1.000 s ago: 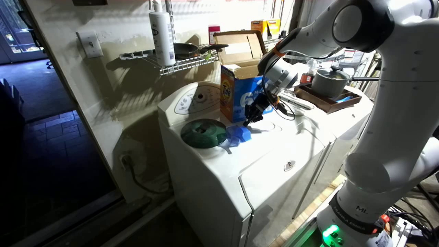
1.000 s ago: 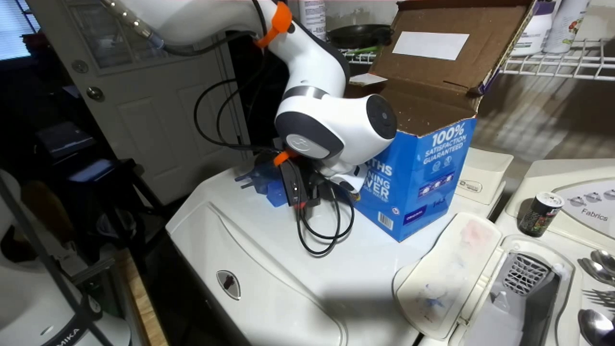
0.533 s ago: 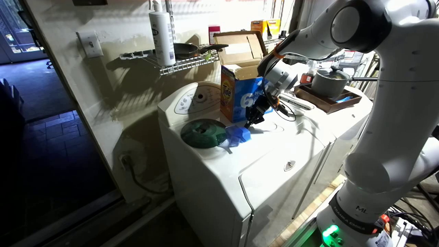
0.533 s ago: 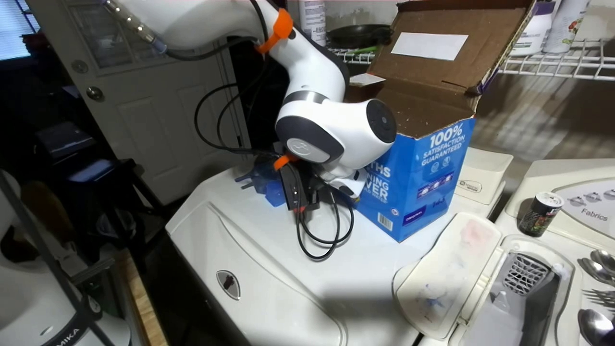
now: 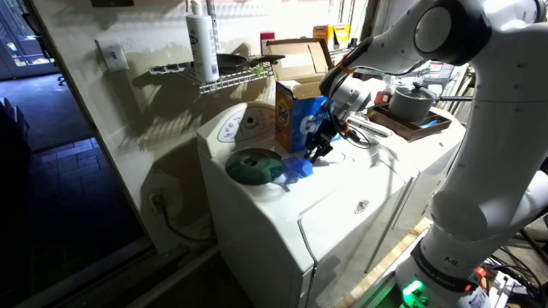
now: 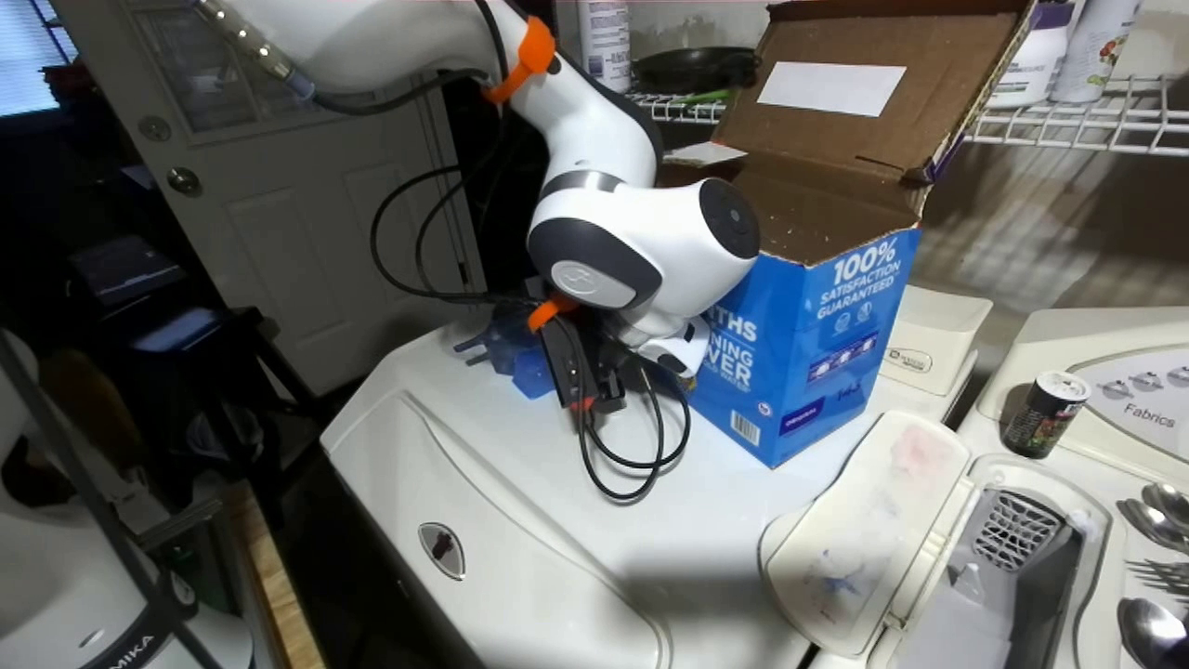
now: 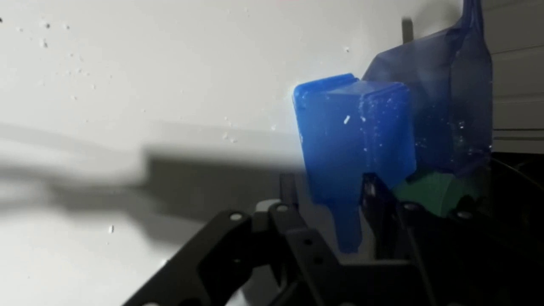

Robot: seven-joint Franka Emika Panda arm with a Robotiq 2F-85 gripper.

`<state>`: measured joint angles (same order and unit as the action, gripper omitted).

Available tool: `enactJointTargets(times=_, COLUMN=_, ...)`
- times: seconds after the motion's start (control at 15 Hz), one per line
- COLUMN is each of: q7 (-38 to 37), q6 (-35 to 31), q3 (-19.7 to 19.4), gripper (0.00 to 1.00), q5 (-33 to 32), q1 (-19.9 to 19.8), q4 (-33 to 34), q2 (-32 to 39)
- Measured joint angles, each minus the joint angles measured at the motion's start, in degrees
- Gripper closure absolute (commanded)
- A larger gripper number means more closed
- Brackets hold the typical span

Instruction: Turn the blue cup on the washing machine over

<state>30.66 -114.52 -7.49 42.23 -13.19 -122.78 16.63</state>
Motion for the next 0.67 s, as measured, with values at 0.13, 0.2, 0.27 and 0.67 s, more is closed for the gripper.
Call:
enactJointTargets(times=0.13, q7=-0.7, q6=-0.7, q3=0.2, gripper=0.12, q5=-1.5, q1=0.6, q4=-0.2, q2=-0.7)
enactJointTargets(times=0.2, q7=-1.2, q6=-1.0, q3=0.3, gripper=0.04, q5=-2.2, q1=1.0, q4=-0.3, q2=-1.1)
enactJointTargets(times=0.27, q7=-1.6, q6=-1.6, q3=0.5, gripper=0.01, q5=-3.0, q1=1.3, q4=-0.6, q2=-1.5)
enactJointTargets(times=0.67, q7=-4.9, q6=-7.9, q3=1.6, gripper=0.00, q5=-10.1, q1=3.8, q4=-3.3, q2=-3.7)
